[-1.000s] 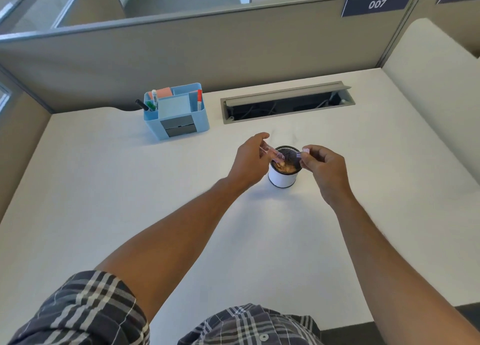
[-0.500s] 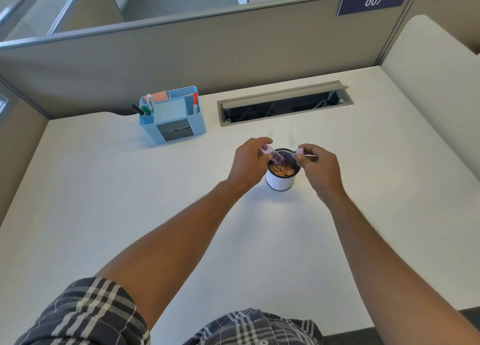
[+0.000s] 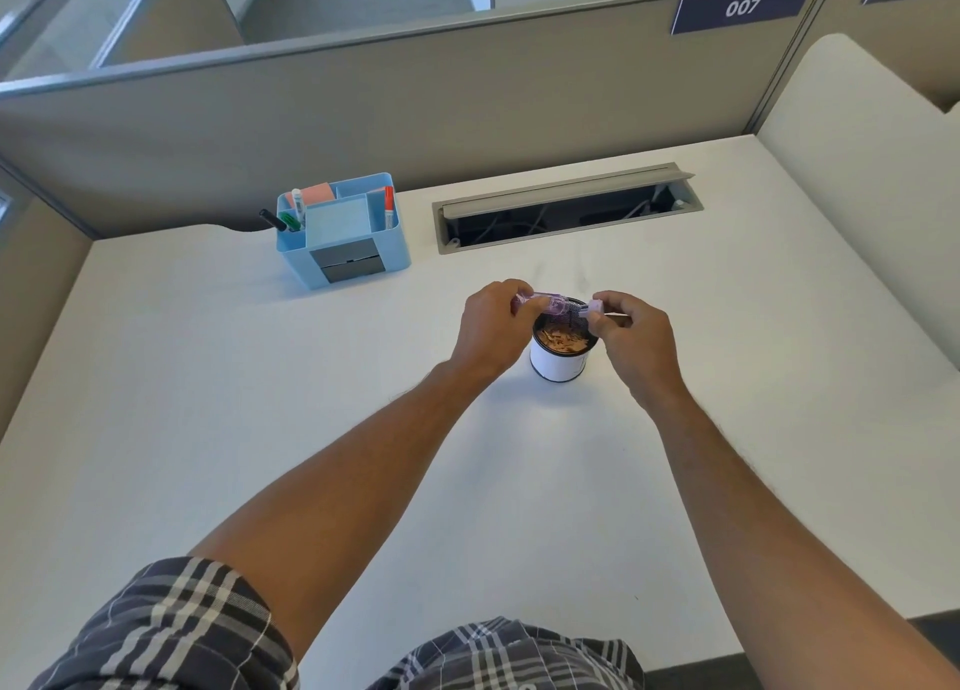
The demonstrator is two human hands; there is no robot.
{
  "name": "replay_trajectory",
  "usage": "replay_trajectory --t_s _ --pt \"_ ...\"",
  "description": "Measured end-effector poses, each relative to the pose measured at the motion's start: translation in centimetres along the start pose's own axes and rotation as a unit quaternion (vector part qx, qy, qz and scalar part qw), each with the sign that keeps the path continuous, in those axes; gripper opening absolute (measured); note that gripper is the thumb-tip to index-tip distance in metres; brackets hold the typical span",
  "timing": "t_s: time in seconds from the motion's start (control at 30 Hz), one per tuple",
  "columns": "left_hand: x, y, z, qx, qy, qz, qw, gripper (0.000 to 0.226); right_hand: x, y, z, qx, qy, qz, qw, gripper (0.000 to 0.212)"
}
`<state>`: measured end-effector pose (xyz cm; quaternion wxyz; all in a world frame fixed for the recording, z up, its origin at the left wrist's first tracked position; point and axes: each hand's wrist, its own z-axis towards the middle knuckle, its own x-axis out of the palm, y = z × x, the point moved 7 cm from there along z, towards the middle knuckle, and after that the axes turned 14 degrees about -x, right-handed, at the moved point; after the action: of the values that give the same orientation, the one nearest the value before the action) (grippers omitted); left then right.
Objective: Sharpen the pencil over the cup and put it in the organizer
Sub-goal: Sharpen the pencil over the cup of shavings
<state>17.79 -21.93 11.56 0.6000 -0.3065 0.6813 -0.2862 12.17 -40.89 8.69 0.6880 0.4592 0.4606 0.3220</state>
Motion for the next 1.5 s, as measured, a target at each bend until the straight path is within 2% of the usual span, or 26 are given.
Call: replay_trajectory --t_s 0.17,0.4,0.6,0.8,1.13,1.33,1.5 --pt "0.2 1.1 0.0 -0.049 0.032 -0.070 0.996 0.016 -0.2 -0.2 0.2 0.009 -0.010 0.028 1.000 0.020" --pt "0.0 2.7 -0.5 -0.073 0.049 -0.138 0.987 0.022 0.5 -0.1 0.4 0.013 0.010 0.064 0.998 0.018" --pt "-0.2 2.8 -0.6 -0.073 0.046 -0.156 0.984 0.023 1.1 0.1 0.5 0.014 0.031 0.126 0.991 0.015" --pt "-0.1 2.7 -0.9 -0.075 0.050 -0.172 0.981 0.023 1.5 0.2 0.5 0.005 0.065 0.112 0.992 0.021" --pt "-0.5 2.9 -1.5 -0.075 0.044 -0.194 0.977 0.024 1.8 0.4 0.5 -0.007 0.078 0.120 0.990 0.019" --pt "-0.7 3.1 -1.9 -0.062 0.034 -0.197 0.978 0.024 2.3 0.1 0.5 0.018 0.074 0.170 0.982 0.016" --pt "-0.6 3.3 -1.8 -0.069 0.035 -0.206 0.976 0.024 2.2 0.3 0.4 0.004 0.080 0.153 0.985 0.018"
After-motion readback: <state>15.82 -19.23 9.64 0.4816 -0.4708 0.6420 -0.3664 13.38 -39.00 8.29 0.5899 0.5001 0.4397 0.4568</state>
